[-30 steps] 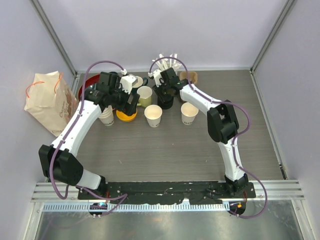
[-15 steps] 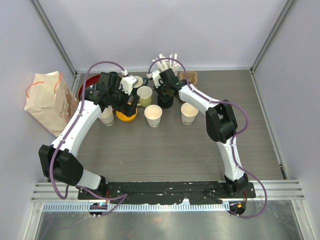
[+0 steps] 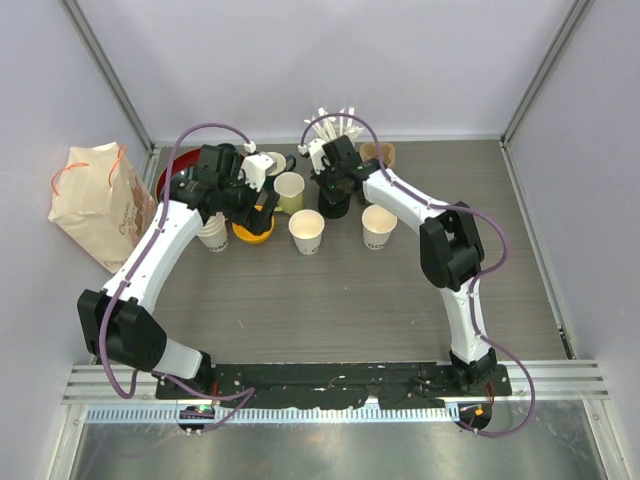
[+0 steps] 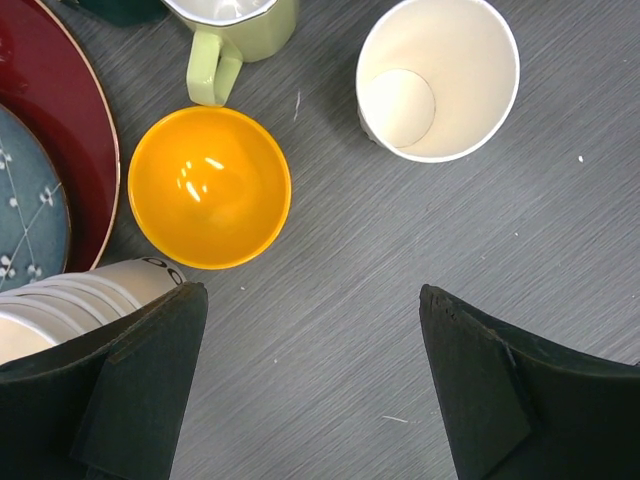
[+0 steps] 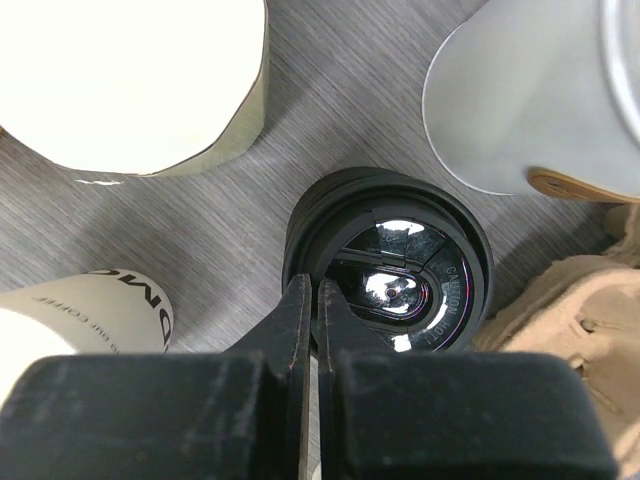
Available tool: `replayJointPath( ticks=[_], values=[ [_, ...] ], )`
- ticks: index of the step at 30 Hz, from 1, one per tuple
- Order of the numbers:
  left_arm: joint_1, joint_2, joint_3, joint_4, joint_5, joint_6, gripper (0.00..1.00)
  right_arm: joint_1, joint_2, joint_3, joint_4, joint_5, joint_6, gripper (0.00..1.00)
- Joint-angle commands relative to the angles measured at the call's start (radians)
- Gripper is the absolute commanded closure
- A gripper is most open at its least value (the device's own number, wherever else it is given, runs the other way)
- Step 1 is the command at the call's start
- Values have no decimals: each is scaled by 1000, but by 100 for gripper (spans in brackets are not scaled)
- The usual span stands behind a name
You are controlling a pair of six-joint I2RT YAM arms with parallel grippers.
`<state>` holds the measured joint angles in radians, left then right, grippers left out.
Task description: Pack the takeout coffee
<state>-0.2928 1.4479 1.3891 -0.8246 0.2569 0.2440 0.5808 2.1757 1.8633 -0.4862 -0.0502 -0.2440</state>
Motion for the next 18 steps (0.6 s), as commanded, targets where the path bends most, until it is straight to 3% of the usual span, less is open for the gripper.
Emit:
replayJointPath(
  ticks=[1,11,18],
  values=[
    [4,-27,36,-4,22,12,9,7,-117,-13,47,16,20,99],
    [4,-14,13,15,36,-48,12,8,-198,8,-52,20,74,99],
    [23,-43,-53,148,-34,-192,13,59,-267,60,-202,-106,140,99]
  ],
)
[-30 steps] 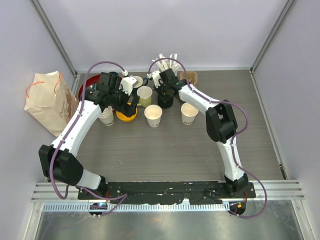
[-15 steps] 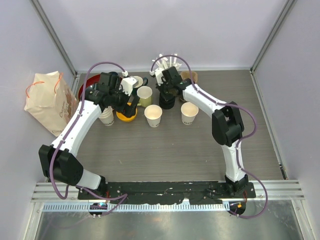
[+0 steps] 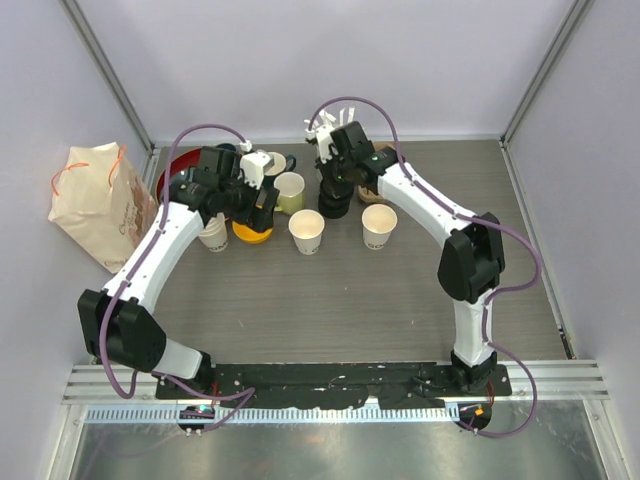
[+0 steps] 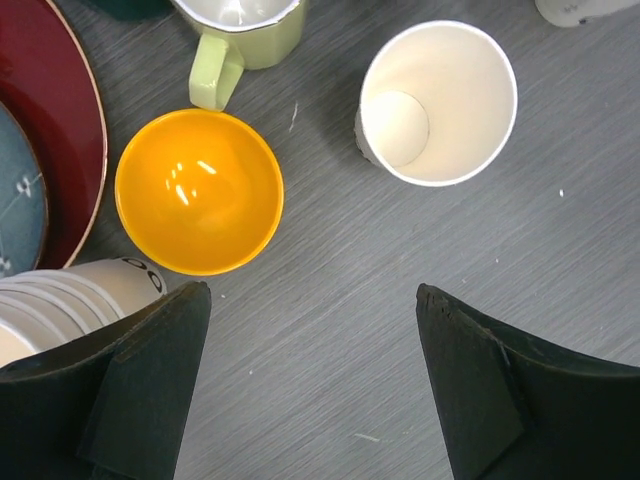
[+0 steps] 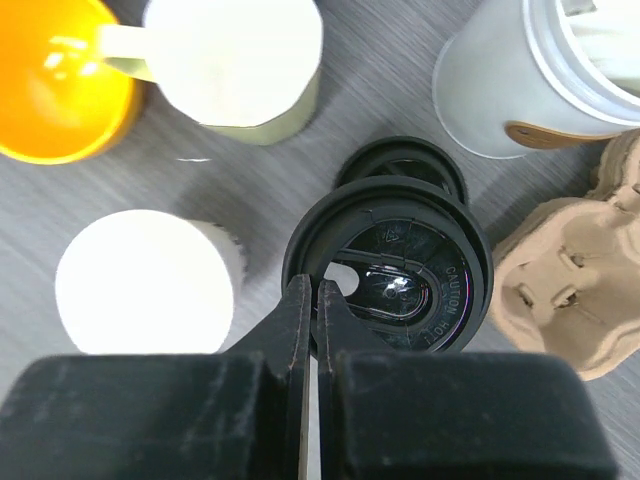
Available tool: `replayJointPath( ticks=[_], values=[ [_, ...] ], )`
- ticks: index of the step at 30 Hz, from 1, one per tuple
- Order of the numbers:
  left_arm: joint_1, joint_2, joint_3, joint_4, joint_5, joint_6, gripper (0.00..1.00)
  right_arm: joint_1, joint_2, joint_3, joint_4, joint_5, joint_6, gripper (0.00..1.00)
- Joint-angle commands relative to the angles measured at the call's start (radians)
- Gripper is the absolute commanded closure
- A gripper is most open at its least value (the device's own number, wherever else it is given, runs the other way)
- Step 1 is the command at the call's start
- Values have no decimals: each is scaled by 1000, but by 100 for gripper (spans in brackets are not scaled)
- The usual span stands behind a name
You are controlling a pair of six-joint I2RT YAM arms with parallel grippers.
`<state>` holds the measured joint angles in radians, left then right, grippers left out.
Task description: Pack the takeout coffee
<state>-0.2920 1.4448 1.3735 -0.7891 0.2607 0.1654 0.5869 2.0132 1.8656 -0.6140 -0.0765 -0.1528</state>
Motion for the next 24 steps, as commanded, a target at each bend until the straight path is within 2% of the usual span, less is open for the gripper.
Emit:
replayJointPath(
  ticks=[1,2,6,12,24],
  values=[
    [33,-47,-68,137,-53,-156,14,66,-106,56,-84,-85,48,99],
    [62,-60,-83,184,-54,-235,14,79,-100,66,-110,-83,48,99],
    [123,-72,-135,228,-38,-380,19,146,-39,141,-202,-68,50,99],
    [131,-80,-174,263,-2,-440,27,205,47,222,-296,-20,50,99],
    [131,-81,-194,284,22,-446,28,223,97,231,-268,20,24,99]
  ],
)
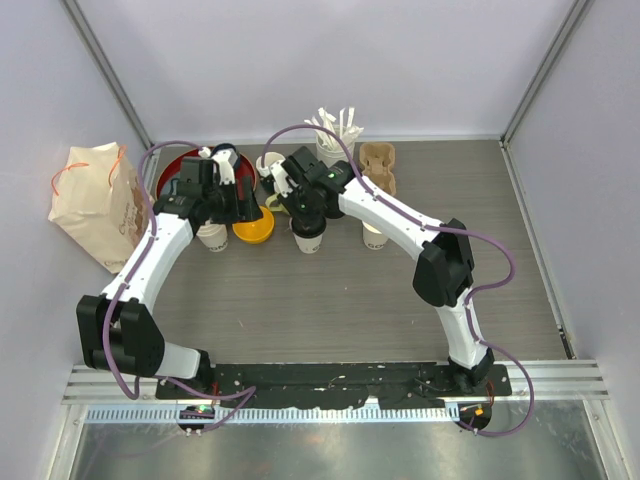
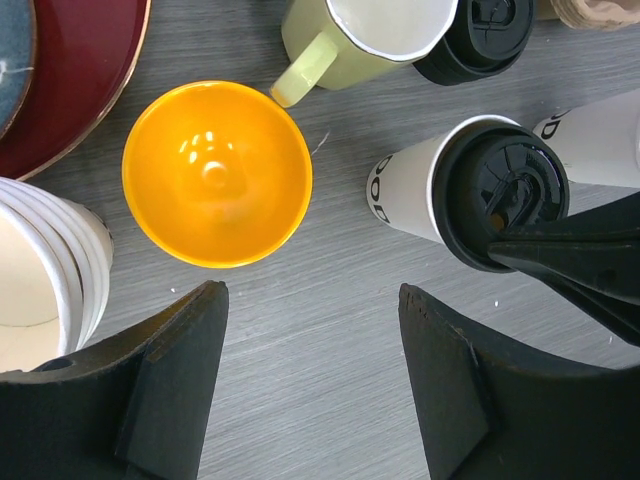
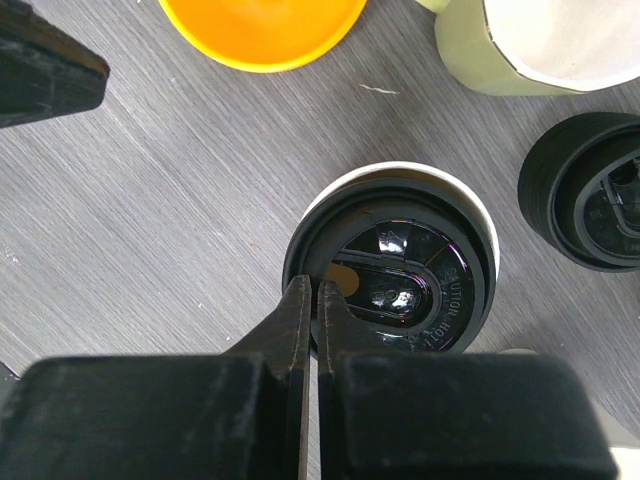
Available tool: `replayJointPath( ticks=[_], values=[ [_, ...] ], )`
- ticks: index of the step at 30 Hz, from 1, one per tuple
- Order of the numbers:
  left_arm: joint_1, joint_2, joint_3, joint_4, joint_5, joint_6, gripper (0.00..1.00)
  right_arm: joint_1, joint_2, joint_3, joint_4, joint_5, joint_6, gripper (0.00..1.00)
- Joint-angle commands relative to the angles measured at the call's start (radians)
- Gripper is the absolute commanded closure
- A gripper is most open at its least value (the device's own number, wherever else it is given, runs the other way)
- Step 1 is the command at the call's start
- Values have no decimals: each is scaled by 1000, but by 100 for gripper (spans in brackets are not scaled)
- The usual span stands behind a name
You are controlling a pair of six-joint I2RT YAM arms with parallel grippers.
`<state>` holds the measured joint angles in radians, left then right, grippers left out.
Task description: Pack the takeout coffee
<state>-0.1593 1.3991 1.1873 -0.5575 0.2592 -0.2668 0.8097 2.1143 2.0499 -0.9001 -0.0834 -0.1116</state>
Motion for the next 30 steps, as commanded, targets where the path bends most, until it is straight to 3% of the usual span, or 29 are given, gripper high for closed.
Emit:
replayJointPath(
  ticks=[1,30],
  values=[
    [-2,-37,-9,54,25,-11,28,0,1,53,20,28,-20,99],
    [-2,-45,-17,57,55,8,28,-3,13,-17,64,-9,-11,99]
  ],
)
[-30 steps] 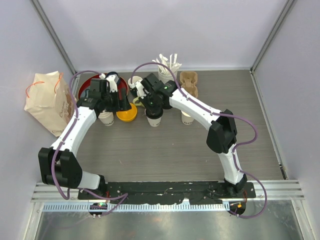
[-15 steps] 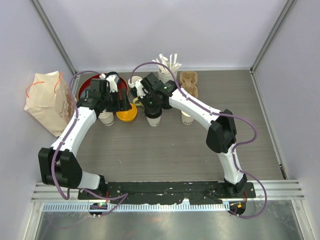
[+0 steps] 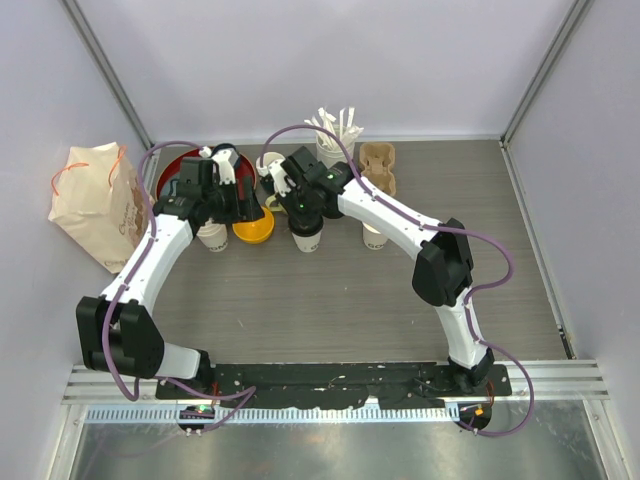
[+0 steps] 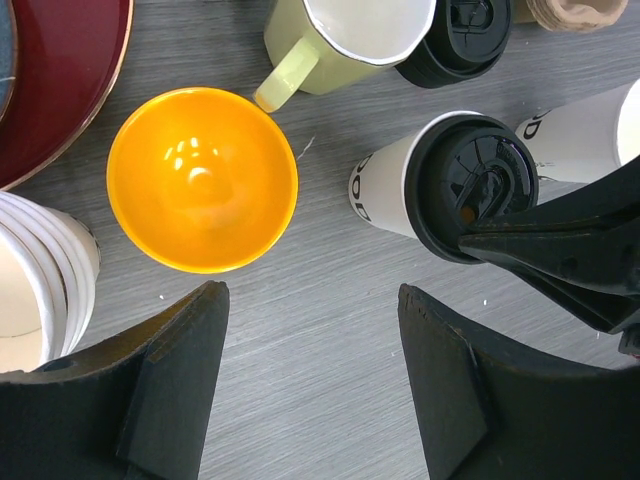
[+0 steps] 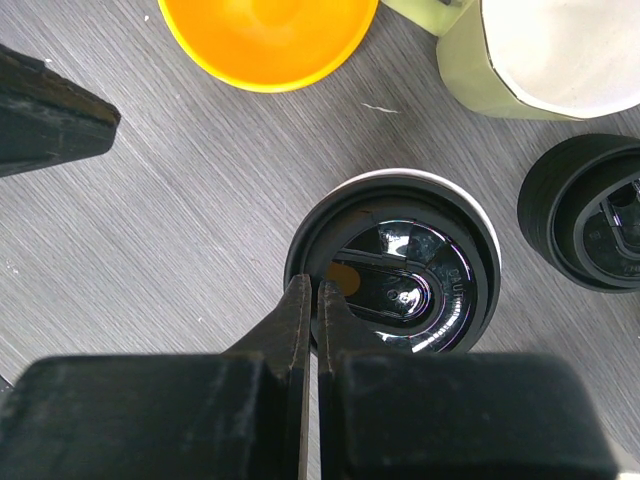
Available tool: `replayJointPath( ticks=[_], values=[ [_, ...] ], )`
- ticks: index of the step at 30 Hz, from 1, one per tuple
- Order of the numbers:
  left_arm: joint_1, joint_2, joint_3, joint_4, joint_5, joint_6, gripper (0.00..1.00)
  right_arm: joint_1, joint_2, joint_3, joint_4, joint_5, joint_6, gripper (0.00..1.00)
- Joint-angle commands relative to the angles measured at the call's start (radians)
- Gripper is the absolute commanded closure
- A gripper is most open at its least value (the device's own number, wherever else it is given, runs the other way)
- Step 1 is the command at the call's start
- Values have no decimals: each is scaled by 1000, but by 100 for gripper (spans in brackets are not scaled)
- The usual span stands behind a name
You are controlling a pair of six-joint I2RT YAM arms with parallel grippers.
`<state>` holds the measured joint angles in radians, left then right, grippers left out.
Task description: Pack the takeout coffee
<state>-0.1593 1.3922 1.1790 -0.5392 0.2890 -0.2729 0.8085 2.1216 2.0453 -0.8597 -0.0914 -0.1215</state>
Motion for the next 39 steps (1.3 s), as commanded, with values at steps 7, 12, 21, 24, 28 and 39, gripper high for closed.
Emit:
replayJointPath(
  ticks=[7,12,21,24,28,39],
  values=[
    [-2,-38,-13,41,35,17,28,-2,-5,-11,25,-5,5,87],
    [-2,-35,-13,44,39,21,28,-2,-23,-11,31,-5,8,74],
    [-2,-36,-13,44,50,26,28,-2,-41,-8,31,-5,14,62],
    [-3,-36,-10,44,53,24,28,-2,-55,9,31,-30,20,55],
    [-9,-36,4,38,56,27,31,-2,-104,21,48,-56,29,48],
    [-72,47,76,-5,101,5,46,-153,-357,-357,367,-120,273,59]
  ],
)
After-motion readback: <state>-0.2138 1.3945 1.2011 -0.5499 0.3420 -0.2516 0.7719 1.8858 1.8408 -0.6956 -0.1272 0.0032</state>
